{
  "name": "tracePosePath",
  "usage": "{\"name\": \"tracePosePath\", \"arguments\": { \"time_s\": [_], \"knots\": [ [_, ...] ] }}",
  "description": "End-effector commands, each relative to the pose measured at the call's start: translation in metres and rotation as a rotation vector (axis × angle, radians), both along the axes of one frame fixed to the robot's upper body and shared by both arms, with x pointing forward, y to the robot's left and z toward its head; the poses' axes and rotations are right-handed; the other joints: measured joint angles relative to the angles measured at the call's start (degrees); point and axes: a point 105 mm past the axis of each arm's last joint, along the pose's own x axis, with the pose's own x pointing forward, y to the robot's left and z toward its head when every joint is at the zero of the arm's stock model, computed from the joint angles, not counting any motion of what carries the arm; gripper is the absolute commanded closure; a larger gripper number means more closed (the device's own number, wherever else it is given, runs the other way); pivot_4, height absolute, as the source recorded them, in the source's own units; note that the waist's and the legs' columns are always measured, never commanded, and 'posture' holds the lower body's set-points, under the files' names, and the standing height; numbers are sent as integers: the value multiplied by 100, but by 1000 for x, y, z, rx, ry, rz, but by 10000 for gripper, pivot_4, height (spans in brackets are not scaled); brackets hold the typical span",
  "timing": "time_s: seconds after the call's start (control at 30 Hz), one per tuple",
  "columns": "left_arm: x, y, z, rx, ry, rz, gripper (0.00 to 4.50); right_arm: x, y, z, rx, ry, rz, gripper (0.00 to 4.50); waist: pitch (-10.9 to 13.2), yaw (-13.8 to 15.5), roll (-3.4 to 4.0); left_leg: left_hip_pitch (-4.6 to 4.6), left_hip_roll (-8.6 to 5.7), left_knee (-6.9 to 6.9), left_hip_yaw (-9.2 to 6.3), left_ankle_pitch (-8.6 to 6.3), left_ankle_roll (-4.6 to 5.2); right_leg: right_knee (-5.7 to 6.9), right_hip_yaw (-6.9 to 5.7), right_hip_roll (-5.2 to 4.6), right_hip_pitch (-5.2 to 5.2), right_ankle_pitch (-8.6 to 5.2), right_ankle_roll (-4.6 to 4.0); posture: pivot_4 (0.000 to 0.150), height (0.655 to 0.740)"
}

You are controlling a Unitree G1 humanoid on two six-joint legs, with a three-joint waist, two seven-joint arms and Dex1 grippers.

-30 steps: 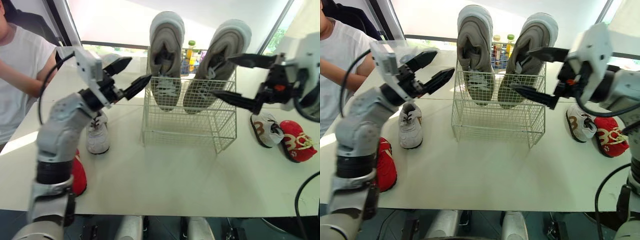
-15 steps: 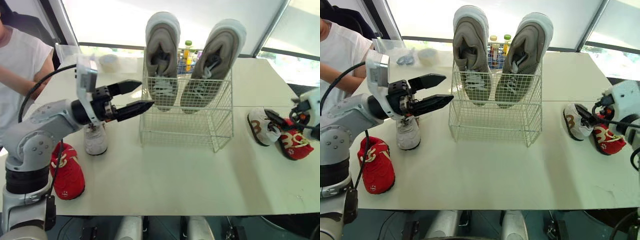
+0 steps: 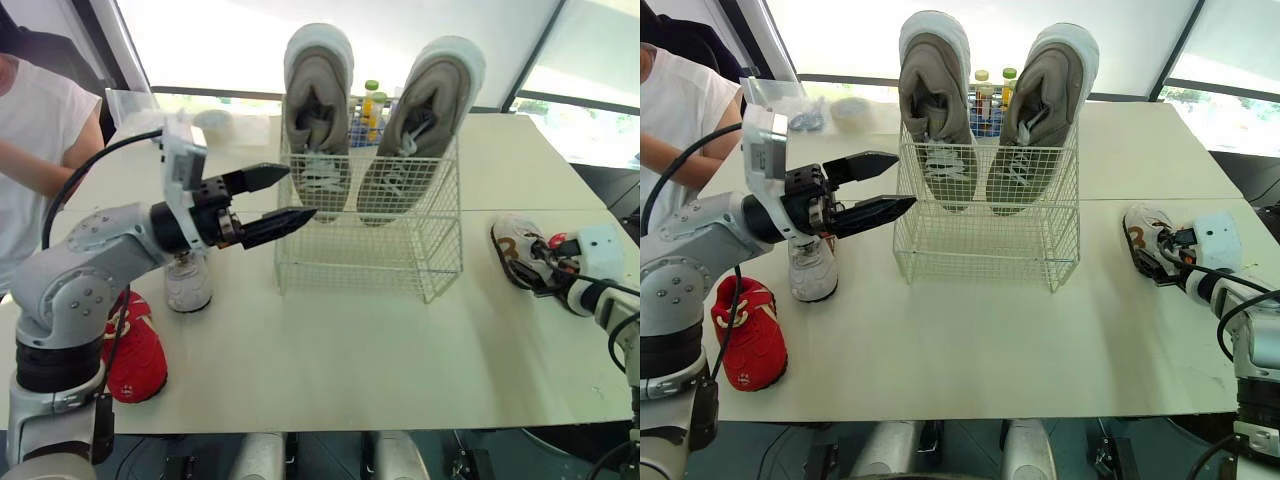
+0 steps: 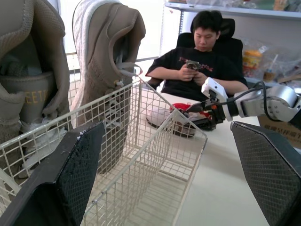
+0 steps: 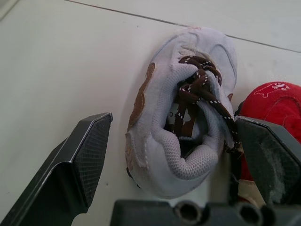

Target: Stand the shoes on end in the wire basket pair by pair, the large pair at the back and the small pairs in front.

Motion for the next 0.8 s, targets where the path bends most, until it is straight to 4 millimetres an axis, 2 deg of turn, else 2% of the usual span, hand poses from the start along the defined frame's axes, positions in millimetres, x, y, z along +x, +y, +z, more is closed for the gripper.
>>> {"name": "tracePosePath", "arguments": {
  "time_s": [0.03,0.23,0.37,0.47,0.57,0.67,0.73,0.8],
  "knots": [
    [-6,-3,7,6,-54,-1,915,2,-2,4,-11,-27,-20,0,0,4,0,0,0,0,0,0,0,0,0,0,0,0,0,1500,7400],
    [-4,-4,6,10,-64,6,915,5,1,-13,47,13,-41,0,0,-3,0,0,0,0,-1,0,-1,-1,0,1,1,0,0,1500,7400],
    [-4,-5,8,5,-69,8,915,9,4,-14,60,7,-39,0,0,-3,0,0,1,0,0,0,-1,0,1,1,-1,0,0,1500,7400],
    [-2,-5,8,8,-77,15,0,15,6,-9,67,-25,-33,8318,0,-5,0,0,1,0,0,0,-1,0,1,2,-1,0,0,1500,7400],
    [-2,-6,8,7,-82,16,0,18,7,-5,73,-42,-35,23203,0,-7,1,0,1,0,1,-1,-1,0,2,2,-2,0,0,1500,7400],
    [-1,-8,8,6,-85,16,0,18,8,-6,67,-42,-29,35268,0,-6,1,0,1,-1,0,0,0,0,3,4,-2,0,0,1500,7400],
    [0,-7,8,8,-86,18,0,18,9,-4,65,-48,-20,40170,0,-6,1,0,1,-1,0,0,0,-1,3,5,-1,0,0,1500,7400],
    [1,-6,8,15,-90,23,0,17,13,10,72,-100,13,42387,0,-6,1,0,1,-1,1,0,0,0,3,7,-1,0,0,1500,7400]
  ]
}}
